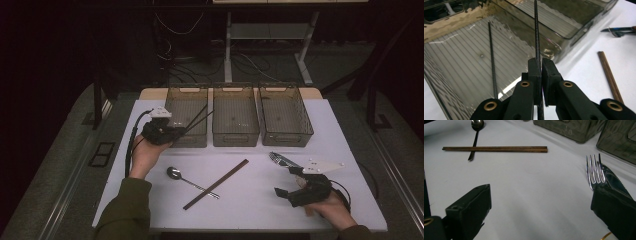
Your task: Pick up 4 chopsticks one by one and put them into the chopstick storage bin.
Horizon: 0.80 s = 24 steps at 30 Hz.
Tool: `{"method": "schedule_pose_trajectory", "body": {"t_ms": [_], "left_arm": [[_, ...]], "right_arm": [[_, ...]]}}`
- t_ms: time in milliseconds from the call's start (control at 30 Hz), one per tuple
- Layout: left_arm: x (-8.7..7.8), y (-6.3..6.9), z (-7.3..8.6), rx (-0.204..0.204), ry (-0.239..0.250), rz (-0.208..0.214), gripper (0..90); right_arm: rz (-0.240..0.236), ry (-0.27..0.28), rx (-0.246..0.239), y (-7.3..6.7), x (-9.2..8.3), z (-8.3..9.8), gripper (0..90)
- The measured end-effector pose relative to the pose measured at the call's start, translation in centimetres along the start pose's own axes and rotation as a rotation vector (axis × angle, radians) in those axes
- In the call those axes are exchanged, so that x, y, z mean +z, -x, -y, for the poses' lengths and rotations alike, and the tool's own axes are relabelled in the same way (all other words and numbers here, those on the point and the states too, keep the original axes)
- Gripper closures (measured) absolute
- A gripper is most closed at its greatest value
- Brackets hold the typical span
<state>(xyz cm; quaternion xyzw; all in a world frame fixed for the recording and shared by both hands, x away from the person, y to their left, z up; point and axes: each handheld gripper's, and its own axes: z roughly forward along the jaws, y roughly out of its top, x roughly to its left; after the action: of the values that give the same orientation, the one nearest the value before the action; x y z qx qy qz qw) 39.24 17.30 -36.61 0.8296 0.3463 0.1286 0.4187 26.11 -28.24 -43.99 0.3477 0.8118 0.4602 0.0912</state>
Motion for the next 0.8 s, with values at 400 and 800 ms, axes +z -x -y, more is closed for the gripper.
{"method": "schedule_pose_trajectory", "body": {"t_ms": [400, 800], "left_arm": [[1.2, -1.8, -2.2, -0.041, -0.030, -0.048, 85.9], [3.0, -3.8, -3.6, -0.061, -0.025, -0.101, 85.9]], "right_arm": [[-0.004, 0.007, 0.002, -0.1, -0.1, 0.0, 3.2], [-0.005, 0.007, 0.004, -0.1, -0.1, 0.0, 3.2]]}}
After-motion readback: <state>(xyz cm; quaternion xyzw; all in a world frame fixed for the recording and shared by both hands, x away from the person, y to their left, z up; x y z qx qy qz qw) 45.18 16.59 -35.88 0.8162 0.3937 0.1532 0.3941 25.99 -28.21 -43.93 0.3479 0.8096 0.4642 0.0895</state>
